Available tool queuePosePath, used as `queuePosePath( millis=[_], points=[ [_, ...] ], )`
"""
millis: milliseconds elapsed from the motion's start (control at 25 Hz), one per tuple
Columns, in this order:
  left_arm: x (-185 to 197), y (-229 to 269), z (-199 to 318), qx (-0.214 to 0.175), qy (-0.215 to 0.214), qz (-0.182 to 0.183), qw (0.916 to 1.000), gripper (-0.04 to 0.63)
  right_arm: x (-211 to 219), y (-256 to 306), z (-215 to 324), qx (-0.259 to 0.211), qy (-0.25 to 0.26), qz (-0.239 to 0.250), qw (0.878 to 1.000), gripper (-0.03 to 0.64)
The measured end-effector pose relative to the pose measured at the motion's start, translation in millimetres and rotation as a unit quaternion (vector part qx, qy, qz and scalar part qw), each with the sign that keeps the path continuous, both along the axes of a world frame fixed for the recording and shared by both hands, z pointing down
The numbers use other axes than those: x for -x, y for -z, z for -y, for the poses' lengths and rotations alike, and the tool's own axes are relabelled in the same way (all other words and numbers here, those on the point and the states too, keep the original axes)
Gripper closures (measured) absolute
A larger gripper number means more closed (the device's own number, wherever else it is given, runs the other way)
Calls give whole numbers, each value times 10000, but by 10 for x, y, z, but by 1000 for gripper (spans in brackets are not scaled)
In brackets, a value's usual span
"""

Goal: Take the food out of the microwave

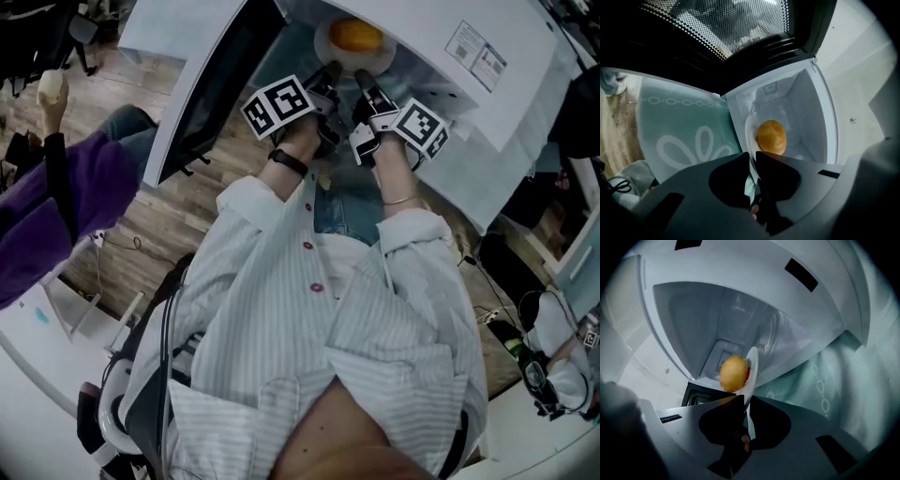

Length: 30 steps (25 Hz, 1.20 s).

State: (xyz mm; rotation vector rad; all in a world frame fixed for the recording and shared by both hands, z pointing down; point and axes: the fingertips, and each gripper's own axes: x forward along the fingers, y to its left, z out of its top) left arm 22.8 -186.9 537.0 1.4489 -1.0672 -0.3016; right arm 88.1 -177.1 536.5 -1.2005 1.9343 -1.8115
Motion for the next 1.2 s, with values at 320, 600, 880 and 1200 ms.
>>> queuePosePath(
  millis=[320,600,880,1200],
  points=[
    [-8,75,-318,-111,408,21,9991,545,-18,62,-266,-52,421,28,9991,557],
    [-64,175,-656,-179,700,17,9974,545,-75,153,-560,-87,728,82,9973,557],
    [-130,354,-985,-316,978,-84,9947,545,-136,350,-861,-190,921,201,9954,561],
    [-208,729,-1244,-557,1106,-106,9922,546,-206,716,-1104,-413,988,451,9932,566]
  ],
)
